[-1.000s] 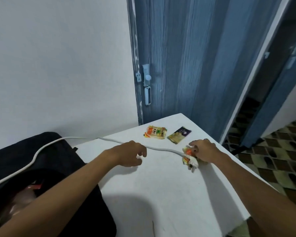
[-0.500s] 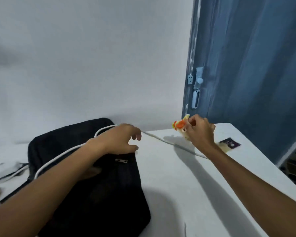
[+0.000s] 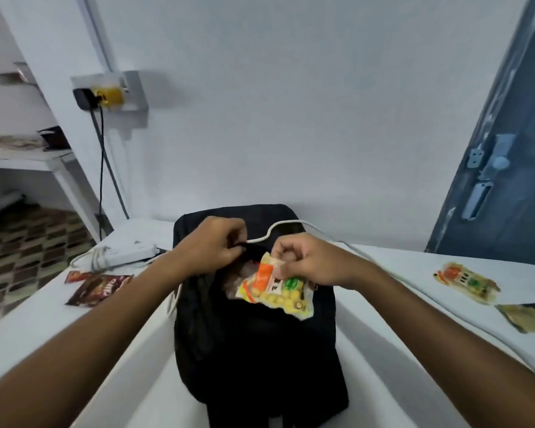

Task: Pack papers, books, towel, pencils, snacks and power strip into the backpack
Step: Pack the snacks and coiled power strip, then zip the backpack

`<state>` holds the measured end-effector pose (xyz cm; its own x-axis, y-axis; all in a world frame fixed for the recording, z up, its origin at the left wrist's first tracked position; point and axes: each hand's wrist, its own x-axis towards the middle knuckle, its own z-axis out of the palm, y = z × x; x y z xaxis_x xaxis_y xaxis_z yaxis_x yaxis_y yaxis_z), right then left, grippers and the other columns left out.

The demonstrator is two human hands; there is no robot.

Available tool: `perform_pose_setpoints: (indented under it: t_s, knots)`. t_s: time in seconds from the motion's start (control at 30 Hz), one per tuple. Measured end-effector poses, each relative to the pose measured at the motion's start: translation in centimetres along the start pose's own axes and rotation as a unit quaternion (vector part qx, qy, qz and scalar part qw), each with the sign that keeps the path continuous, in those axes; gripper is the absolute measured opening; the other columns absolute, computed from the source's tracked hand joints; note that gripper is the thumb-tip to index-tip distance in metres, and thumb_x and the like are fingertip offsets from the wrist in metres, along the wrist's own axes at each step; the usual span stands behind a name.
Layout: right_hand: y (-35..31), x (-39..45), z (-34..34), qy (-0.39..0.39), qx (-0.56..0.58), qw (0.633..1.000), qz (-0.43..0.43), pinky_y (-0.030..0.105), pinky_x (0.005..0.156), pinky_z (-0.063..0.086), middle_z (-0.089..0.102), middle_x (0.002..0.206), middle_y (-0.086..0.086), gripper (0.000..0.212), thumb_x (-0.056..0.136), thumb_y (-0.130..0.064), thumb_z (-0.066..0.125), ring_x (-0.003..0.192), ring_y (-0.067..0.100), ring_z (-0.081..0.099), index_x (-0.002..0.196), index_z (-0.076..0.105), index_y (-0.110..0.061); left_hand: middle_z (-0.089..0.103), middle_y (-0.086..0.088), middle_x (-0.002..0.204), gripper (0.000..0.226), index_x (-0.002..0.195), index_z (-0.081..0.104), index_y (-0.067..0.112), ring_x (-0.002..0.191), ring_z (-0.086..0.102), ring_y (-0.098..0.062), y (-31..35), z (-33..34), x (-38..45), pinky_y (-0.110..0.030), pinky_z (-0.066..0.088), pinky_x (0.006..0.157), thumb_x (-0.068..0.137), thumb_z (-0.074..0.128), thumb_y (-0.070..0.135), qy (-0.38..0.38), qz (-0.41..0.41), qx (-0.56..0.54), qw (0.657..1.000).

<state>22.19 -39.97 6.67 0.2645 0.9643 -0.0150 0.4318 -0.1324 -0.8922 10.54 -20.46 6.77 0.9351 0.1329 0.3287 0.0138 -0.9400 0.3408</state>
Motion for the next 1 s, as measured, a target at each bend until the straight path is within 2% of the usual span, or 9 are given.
perform_pose_setpoints:
  t_s: [0.27,0.4,0.53,0.6,0.67,0.77,0.83,0.9,1.0]
  knots:
    - [3.3,5.2,6.5,0.309,-0.155,0.938,-0.03,0.037,0.068,0.048,0.063,0.082,0.006,0.004,0.087,-0.009,0.056,0.076,0.022,0.059,0.085,0.059,-0.008,0.06,0.006,0.063,0.016,0.07,0.057,0.02,0.061,0.055,-0.012,1.0,-0.5,2.1,-0.025,0.045,0.059,0.075,0.065,0.007,0.06,-0.02,-0.018,0.998]
    - [3.7,7.6,7.4,0.32,-0.281,0.902,-0.063,0.037,0.064,0.053,0.061,0.086,0.017,0.013,0.072,-0.003,0.065,0.073,0.033,0.06,0.083,0.067,0.003,0.058,0.008,0.062,0.012,0.072,0.057,0.019,0.062,0.054,-0.013,1.2,-0.3,2.5,-0.029,0.046,0.06,0.074,0.062,0.009,0.062,-0.014,-0.009,0.998]
    - [2.4,9.0,7.4,0.29,-0.427,0.856,-0.025,0.019,0.037,0.032,0.056,0.05,0.006,0.03,0.035,-0.007,0.087,0.038,0.022,0.053,0.053,0.063,-0.006,0.058,0.009,0.062,0.011,0.074,0.059,0.021,0.061,0.054,-0.01,1.1,-0.4,2.8,-0.029,0.046,0.06,0.064,0.053,0.017,0.055,-0.004,0.005,0.998]
    - [1.5,8.7,7.7,0.239,-0.495,0.835,-0.02,0.026,0.045,0.035,0.063,0.064,0.013,0.019,0.057,-0.004,0.08,0.053,0.029,0.061,0.067,0.065,-0.001,0.061,0.008,0.066,0.017,0.076,0.061,0.021,0.065,0.057,-0.013,1.2,-0.2,3.2,-0.029,0.048,0.062,0.061,0.052,0.02,0.034,0.003,0.018,0.999]
    - [1.4,7.8,7.9,0.187,-0.444,0.876,-0.012,0.037,0.065,0.04,0.062,0.097,0.024,0.013,0.087,-0.006,0.053,0.086,0.04,0.06,0.092,0.06,0.003,0.061,0.009,0.067,0.017,0.077,0.063,0.021,0.068,0.057,-0.013,1.4,0.2,3.9,-0.03,0.049,0.064,0.063,0.054,0.017,0.006,0.006,0.027,1.0]
    - [1.6,5.9,7.5,0.096,-0.304,0.948,-0.015,0.037,0.068,0.039,0.057,0.101,0.021,0.014,0.09,-0.014,0.05,0.091,0.038,0.056,0.078,0.048,-0.007,0.062,0.009,0.07,0.011,0.074,0.064,0.019,0.071,0.059,-0.014,1.7,0.6,5.1,-0.033,0.051,0.066,0.068,0.06,0.01,-0.042,0.0,0.054,0.998]
    - [2.1,4.4,7.0,0.067,-0.296,0.951,-0.062,0.04,0.079,0.046,0.056,0.106,0.017,0.011,0.089,-0.01,0.05,0.098,0.035,0.055,0.095,0.058,-0.005,0.062,0.009,0.072,0.01,0.073,0.063,0.02,0.073,0.059,-0.015,1.9,1.1,5.9,-0.031,0.05,0.066,0.07,0.061,0.011,-0.077,-0.006,0.083,0.994]
    - [2.9,2.5,6.2,0.107,-0.288,0.943,-0.129,0.038,0.085,0.049,0.063,0.108,0.012,0.028,0.086,-0.004,0.05,0.1,0.031,0.059,0.109,0.065,-0.004,0.058,0.009,0.076,0.009,0.077,0.061,0.021,0.076,0.058,-0.017,2.7,2.1,6.7,-0.029,0.045,0.064,0.072,0.061,0.014,-0.124,-0.003,0.136,0.983]
    - [4.2,-1.1,3.2,0.257,-0.262,0.912,-0.185,0.029,0.071,0.052,0.072,0.09,0.006,0.024,0.08,-0.006,0.051,0.079,0.022,0.066,0.093,0.071,-0.008,0.056,0.0,0.087,0.009,0.085,0.057,0.02,0.087,0.06,-0.024,4.0,4.1,7.4,-0.029,0.041,0.065,0.076,0.06,0.019,-0.19,0.004,0.27,0.944]
